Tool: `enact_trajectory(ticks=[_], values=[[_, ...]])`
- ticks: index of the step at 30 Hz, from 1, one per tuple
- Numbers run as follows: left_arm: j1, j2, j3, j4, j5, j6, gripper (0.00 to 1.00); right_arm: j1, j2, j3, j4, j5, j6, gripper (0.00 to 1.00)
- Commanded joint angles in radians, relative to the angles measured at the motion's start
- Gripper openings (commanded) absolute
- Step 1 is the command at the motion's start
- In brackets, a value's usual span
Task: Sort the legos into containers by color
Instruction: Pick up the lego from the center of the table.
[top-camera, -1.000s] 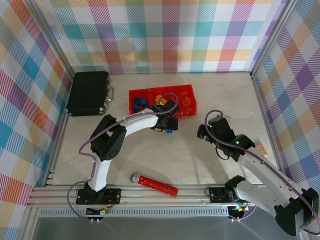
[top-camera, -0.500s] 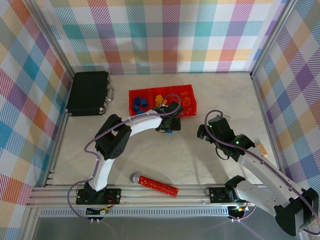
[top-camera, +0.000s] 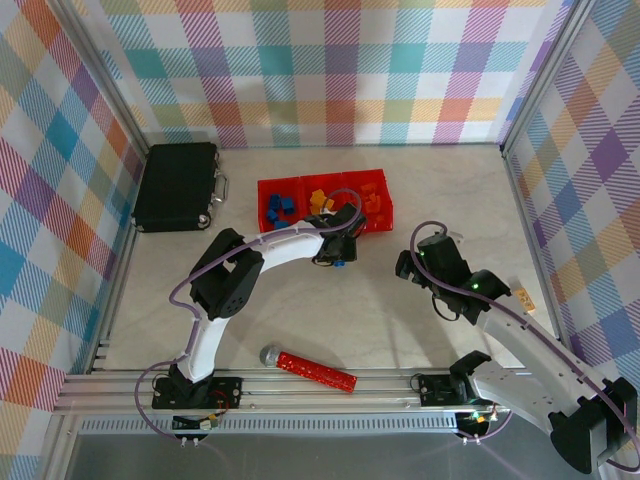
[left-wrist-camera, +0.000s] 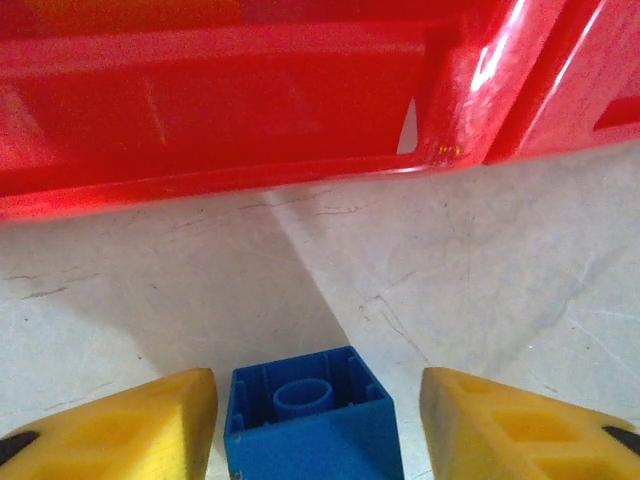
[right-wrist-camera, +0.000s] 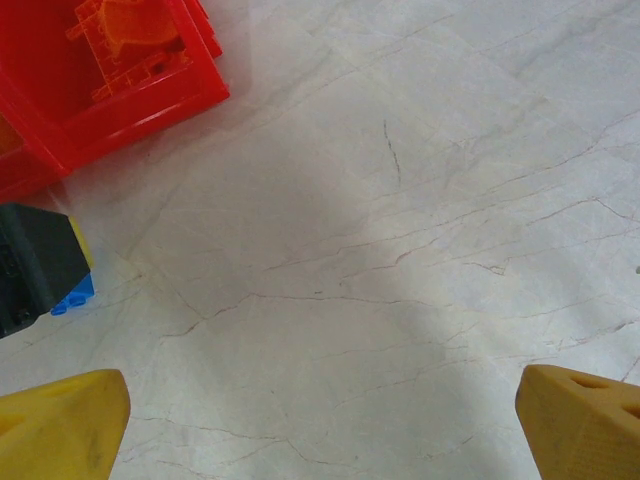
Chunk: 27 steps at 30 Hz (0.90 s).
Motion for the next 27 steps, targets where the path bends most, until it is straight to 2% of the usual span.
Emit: enact_trajectory(ticks=[1,13,20,24,27], values=[[-0.003,0.003,-0.019,0.012,-0.009,-0.002,0.47,-0.004,-0.017,-0.011,-0.007,0.011,0.002,0.99],[-0.002,-0.111,-0.093,0.037,-0.026,0.018,0.22,-0.004,-0.022,-0.001,-0.008,0.001,0.017,0.99],[0.017,-0.314,-0.126,0.016,-0.102,0.104,0.21,-0.004,-0.009,0.004,0.005,0.006,0.009,0.99],[0.079,-0.388,-0.083,-0.039,-0.126,0.162,0.22,-0.004,0.011,0.009,0.018,0.001,0.006,0.99],[0.166,-0.383,-0.044,-0.054,-0.096,0.188,0.25,-0.004,0.024,0.012,0.037,-0.009,0.005,0.99]])
